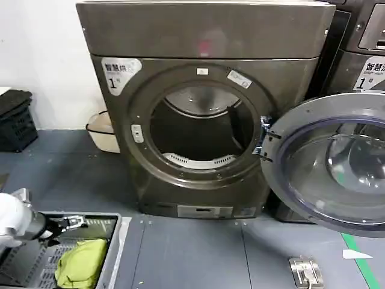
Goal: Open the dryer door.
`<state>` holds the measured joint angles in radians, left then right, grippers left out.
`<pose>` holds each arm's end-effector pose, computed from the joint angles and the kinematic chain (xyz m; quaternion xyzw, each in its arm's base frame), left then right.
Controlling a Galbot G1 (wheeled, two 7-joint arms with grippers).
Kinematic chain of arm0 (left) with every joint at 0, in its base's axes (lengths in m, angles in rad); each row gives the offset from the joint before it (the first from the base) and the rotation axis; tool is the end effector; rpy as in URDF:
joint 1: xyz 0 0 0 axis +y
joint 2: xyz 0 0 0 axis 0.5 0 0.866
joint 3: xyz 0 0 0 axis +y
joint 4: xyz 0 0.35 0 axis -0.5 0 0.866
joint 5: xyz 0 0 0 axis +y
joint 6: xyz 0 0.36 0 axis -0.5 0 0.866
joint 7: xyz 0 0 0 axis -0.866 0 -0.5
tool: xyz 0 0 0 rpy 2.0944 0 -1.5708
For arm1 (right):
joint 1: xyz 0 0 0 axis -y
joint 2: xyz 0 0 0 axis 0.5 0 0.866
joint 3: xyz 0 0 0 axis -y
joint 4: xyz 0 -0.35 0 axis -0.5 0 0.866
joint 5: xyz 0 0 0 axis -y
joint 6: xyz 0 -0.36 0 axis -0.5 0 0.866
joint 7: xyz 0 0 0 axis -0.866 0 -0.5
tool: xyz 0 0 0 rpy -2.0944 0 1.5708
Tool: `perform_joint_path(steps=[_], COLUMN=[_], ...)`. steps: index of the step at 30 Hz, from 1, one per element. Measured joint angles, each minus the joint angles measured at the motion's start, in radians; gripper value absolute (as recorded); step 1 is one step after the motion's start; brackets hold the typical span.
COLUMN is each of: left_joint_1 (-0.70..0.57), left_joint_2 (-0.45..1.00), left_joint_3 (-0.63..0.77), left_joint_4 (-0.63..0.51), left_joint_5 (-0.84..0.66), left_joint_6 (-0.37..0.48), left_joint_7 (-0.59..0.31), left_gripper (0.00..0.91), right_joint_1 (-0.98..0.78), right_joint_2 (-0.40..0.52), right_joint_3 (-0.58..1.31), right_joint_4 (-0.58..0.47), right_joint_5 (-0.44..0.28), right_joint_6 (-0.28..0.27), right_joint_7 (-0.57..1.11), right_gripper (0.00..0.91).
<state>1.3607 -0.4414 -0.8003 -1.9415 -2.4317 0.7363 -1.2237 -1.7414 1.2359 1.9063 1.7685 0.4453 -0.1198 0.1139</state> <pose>0.3037 0.2377 -0.1099 0.1564 -0.7830 0.2402 0.5520 -0.0451 -0.4193 -0.1574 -0.5756 -0.7980 0.1785 0.0081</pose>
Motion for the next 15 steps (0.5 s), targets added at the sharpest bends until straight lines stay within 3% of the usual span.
perform_joint_path(steps=[15], left_joint_1=[-0.028], left_joint_2=[-0.003], left_joint_3=[0.031], left_joint_4=[0.028], left_joint_5=[0.002], left_joint_6=[0.000], left_joint_7=[-0.005], left_gripper=[0.907], right_joint_1=[0.001], right_joint_2=[0.020], right_joint_3=[0.018], right_joint_4=[-0.008], right_joint_5=[-0.009], right_joint_6=[0.001], right_joint_7=[0.014], right_gripper=[0.907])
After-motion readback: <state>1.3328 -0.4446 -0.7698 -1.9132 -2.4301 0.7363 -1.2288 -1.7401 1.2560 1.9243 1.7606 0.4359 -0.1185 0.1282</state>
